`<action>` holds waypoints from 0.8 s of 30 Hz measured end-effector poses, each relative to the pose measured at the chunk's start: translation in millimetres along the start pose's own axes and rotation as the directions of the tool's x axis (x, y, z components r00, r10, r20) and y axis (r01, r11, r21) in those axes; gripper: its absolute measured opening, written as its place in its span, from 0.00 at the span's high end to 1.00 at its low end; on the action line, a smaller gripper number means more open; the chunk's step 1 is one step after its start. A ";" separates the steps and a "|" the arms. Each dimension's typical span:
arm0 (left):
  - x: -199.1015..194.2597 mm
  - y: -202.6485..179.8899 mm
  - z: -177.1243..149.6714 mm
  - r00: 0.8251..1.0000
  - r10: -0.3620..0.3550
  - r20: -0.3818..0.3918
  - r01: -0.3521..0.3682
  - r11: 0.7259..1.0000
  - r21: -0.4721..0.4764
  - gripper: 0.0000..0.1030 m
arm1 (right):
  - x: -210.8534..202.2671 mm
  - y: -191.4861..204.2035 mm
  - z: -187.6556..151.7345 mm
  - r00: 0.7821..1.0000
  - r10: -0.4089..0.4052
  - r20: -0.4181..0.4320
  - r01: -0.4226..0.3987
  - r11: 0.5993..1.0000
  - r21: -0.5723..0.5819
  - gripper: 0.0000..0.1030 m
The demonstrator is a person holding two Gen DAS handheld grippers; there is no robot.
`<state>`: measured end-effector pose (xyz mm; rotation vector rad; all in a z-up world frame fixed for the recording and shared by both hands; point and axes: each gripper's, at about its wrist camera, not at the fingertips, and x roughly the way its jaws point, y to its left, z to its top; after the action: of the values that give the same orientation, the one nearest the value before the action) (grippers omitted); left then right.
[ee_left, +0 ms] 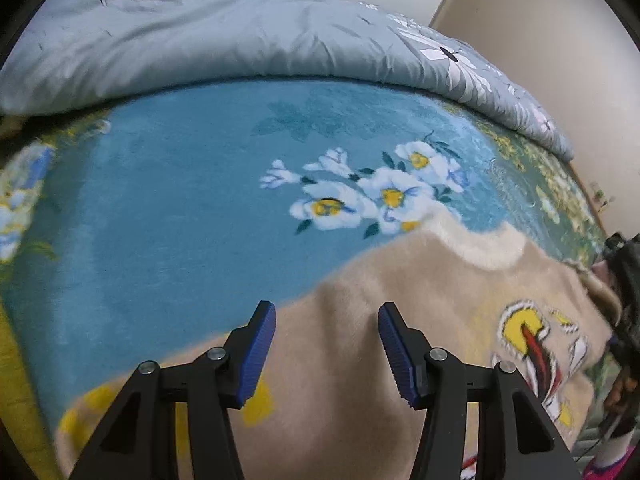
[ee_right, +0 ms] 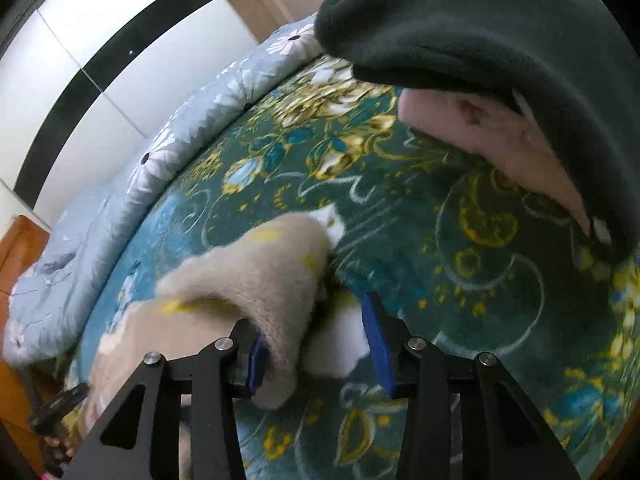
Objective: Fold clothes
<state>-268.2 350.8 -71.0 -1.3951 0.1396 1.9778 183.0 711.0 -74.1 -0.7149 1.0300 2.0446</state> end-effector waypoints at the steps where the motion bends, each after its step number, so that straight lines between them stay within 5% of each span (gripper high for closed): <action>1: 5.8 -0.3 1.8 1.000 -0.010 -0.005 0.010 1.000 -0.004 0.44 | -6.1 5.2 -2.1 1.000 0.023 0.009 -0.022 0.999 -0.024 0.57; 8: 28.8 -4.7 9.6 0.999 -0.028 -0.020 0.029 0.999 0.031 0.37 | -51.3 85.7 0.9 0.983 0.165 0.085 -0.121 0.917 -0.380 0.56; 11: 30.5 -2.3 11.3 0.998 -0.053 -0.014 0.054 0.998 0.019 0.36 | -7.7 135.3 0.4 0.947 0.287 -0.147 -0.321 0.798 -0.509 0.56; 13: 31.5 -3.2 12.2 0.998 -0.053 -0.018 0.054 0.998 0.028 0.36 | 25.5 163.2 -3.8 0.922 0.279 -0.269 -0.385 0.735 -0.557 0.56; 18: 33.7 -9.1 11.6 0.998 -0.052 -0.032 0.054 0.996 0.069 0.35 | 100.1 186.6 3.6 0.907 0.139 -0.397 -0.365 0.730 -0.577 0.54; 24: 35.9 -15.5 7.4 0.997 -0.067 -0.038 0.071 0.990 0.120 0.37 | 128.1 170.3 6.7 0.861 0.118 -0.495 -0.411 0.735 -0.539 0.30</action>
<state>-271.0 383.0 -94.3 -1.3375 0.2209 1.8584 -28.7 691.2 -90.4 -1.5032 0.6699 2.6001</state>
